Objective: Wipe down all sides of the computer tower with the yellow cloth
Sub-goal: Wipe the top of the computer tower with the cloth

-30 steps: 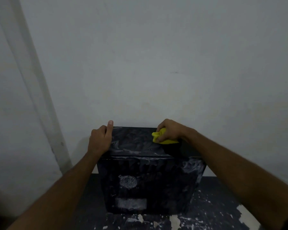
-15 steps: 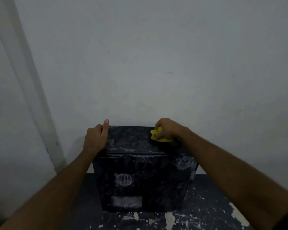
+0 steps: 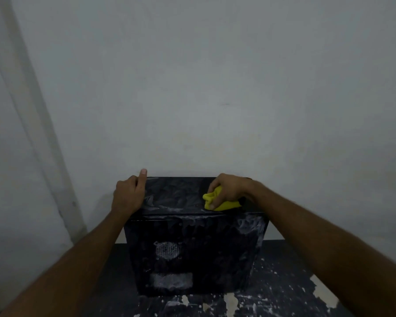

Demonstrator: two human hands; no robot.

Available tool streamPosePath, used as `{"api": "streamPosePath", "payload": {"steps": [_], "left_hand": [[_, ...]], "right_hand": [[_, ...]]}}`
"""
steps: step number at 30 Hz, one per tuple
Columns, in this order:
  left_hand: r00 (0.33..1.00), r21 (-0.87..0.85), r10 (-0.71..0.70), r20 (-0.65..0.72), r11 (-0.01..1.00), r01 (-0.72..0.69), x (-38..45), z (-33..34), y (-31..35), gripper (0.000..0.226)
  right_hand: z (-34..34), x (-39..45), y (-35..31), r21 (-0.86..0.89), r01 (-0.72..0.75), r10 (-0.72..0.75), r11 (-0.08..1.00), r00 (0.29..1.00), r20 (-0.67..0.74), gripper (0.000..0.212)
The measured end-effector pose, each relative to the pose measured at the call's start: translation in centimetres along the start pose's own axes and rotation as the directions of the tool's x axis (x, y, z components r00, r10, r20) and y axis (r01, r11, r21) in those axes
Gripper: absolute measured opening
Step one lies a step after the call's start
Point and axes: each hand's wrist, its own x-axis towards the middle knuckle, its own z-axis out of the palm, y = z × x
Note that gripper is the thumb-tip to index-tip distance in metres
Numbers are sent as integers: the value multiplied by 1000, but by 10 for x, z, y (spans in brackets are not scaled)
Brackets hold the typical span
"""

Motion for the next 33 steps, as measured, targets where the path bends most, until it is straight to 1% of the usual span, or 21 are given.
{"api": "streamPosePath", "payload": {"steps": [1, 2, 4, 5, 6, 8, 9, 11, 12, 14, 16, 18, 20, 21, 23, 25, 26, 28, 30, 31, 33], "left_hand": [[1000, 3, 2, -2, 1000, -2, 0, 0, 1, 77], [1000, 7, 1, -4, 1000, -1, -1, 0, 1, 77], [1000, 11, -4, -6, 1000, 4, -1, -1, 3, 77], [1000, 12, -5, -5, 1000, 5, -2, -1, 3, 77], [1000, 15, -7, -5, 1000, 7, -2, -1, 4, 78], [1000, 16, -10, -7, 1000, 10, -1, -1, 4, 79], [1000, 16, -4, -6, 1000, 4, -2, -1, 3, 80], [1000, 32, -2, -18, 999, 2, -1, 0, 1, 82], [1000, 45, -5, -22, 999, 6, -1, 0, 1, 83], [1000, 64, -9, -26, 998, 11, 1, 0, 0, 85], [1000, 65, -11, -20, 998, 12, 1, 0, -1, 87], [1000, 58, -9, -22, 998, 10, -1, 0, 1, 86], [1000, 59, -12, -25, 998, 13, -1, -1, 2, 83], [1000, 63, -15, -23, 998, 17, -2, -1, 2, 82], [1000, 62, -14, -22, 998, 15, -2, -2, 3, 82], [1000, 52, -17, -18, 998, 18, -2, -3, 5, 82], [1000, 47, -22, -16, 999, 23, -2, -3, 7, 82], [1000, 23, -27, -15, 999, 28, -3, -4, 11, 81], [999, 17, -34, -16, 999, 34, -4, -5, 11, 81], [999, 22, -37, -11, 999, 37, -4, -5, 12, 80], [999, 27, -46, -3, 999, 46, -4, -6, 12, 80]], "right_hand": [[-3, -3, 2, -12, -5, 5, 1000, 1000, -2, 38], [-4, -5, 3, -27, -24, 23, 999, 999, -41, 40], [1, -3, 2, -29, -58, 52, 998, 985, -166, 49], [7, -2, 0, -9, -47, 44, 999, 979, -201, 52], [13, -1, 0, 18, -20, 24, 1000, 980, -200, 52], [17, -5, -1, 82, 40, -30, 996, 992, -124, 45], [13, -10, 0, 86, 39, -33, 996, 997, -71, 43], [1, -16, 1, 16, 3, -3, 1000, 1000, -8, 43], [-3, -16, 1, -22, -21, 21, 1000, 1000, -19, 45], [-1, -12, 0, -50, -33, 28, 998, 995, -96, 49], [12, -8, -2, 3, 5, -5, 1000, 993, -121, 42], [12, -15, -3, 42, 42, -41, 998, 998, -45, 35], [-2, -24, -2, -9, 11, -11, 1000, 999, 48, 39], [-8, -25, -1, -57, -12, 16, 998, 998, 65, 44], [-10, -23, -1, -102, -27, 29, 994, 999, 18, 51], [0, -19, -1, -70, -19, 15, 997, 999, -47, 48], [5, -20, 0, -53, -2, 0, 999, 999, -47, 44], [1, -27, 4, -56, 11, -10, 998, 1000, 25, 39], [-10, -33, 9, -85, -35, 41, 996, 996, 75, 44], [-13, -35, 10, -102, -62, 69, 993, 995, 69, 46], [-13, -33, 7, -126, -85, 85, 988, 996, -7, 51]]}}
